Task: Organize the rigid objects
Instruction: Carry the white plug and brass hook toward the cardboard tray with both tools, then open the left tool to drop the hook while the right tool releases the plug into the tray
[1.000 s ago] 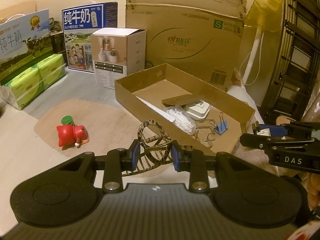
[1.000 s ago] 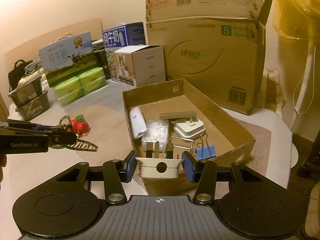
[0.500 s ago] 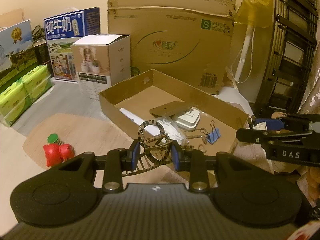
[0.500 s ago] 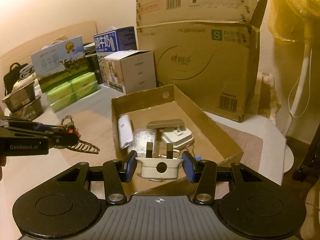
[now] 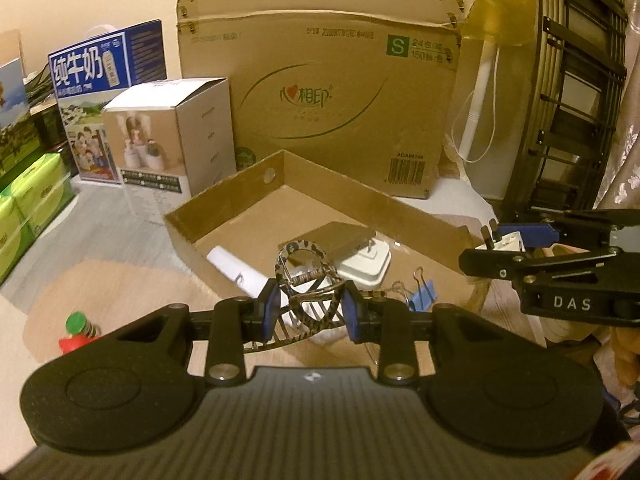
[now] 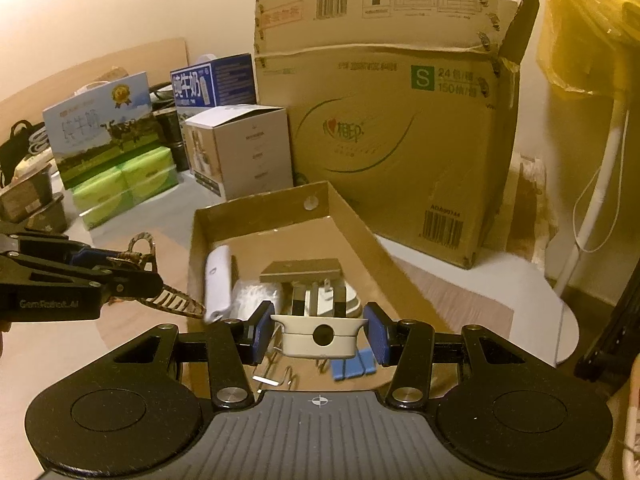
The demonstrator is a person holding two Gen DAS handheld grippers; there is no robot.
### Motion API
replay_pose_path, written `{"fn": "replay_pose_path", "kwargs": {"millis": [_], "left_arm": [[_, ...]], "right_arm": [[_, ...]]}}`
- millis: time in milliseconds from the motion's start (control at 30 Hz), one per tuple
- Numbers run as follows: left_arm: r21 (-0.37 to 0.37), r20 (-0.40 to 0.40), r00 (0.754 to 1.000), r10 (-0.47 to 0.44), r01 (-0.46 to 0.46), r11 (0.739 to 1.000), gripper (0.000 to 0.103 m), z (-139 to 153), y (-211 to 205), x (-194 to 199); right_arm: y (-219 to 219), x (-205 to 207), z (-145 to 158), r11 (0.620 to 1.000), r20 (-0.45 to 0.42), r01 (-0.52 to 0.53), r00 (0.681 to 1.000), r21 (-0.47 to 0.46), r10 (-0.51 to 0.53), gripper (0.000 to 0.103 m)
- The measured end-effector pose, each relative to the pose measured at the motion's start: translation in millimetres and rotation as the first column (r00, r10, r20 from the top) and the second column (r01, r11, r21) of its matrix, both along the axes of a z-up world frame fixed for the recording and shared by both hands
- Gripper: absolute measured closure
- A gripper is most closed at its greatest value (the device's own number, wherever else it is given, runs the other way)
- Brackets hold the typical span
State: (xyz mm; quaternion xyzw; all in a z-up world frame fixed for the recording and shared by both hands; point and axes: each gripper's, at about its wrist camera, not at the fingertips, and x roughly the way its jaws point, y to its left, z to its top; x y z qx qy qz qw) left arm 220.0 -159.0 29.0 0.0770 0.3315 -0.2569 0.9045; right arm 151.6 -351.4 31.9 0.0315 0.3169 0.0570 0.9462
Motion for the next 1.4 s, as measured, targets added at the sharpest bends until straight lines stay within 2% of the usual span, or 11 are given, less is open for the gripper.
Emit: {"fn": "replay_pose_path", "kwargs": {"millis": [300,667,1033,1067,1133,1400], "left_arm": [[0.001,-0.008,1.0,-0.011,0.011,1.0,0.074,-1,-12,44],[-0.009,-0.04,0.999,0.008,-0.008,1.0,0.074,-16,-11,102],[-0.029,-0.075,0.997,0.029,-0.031,0.999,0.073,-29,-11,129],[-0.028,-0.071,0.997,0.038,-0.04,0.999,0.071,-30,-11,131],[-0.032,-0.059,0.997,0.057,-0.059,0.998,0.042,-29,-9,132],[-0.025,-0.05,0.997,0.067,-0.068,0.997,0.04,-24,3,130]], "right_arm": [[-7,39,-2,0.999,-0.028,-0.033,0.999,0.005,0.034,0.054],[-6,92,-11,0.998,-0.039,-0.062,0.997,-0.017,0.062,0.054],[-2,121,-22,0.997,-0.055,-0.069,0.996,-0.018,0.068,0.054],[-2,122,-22,0.997,-0.057,-0.069,0.996,-0.018,0.068,0.054],[-2,123,-23,0.997,-0.059,-0.068,0.996,-0.019,0.067,0.054],[-1,125,-23,0.998,-0.061,-0.065,0.996,-0.017,0.064,0.054]]}}
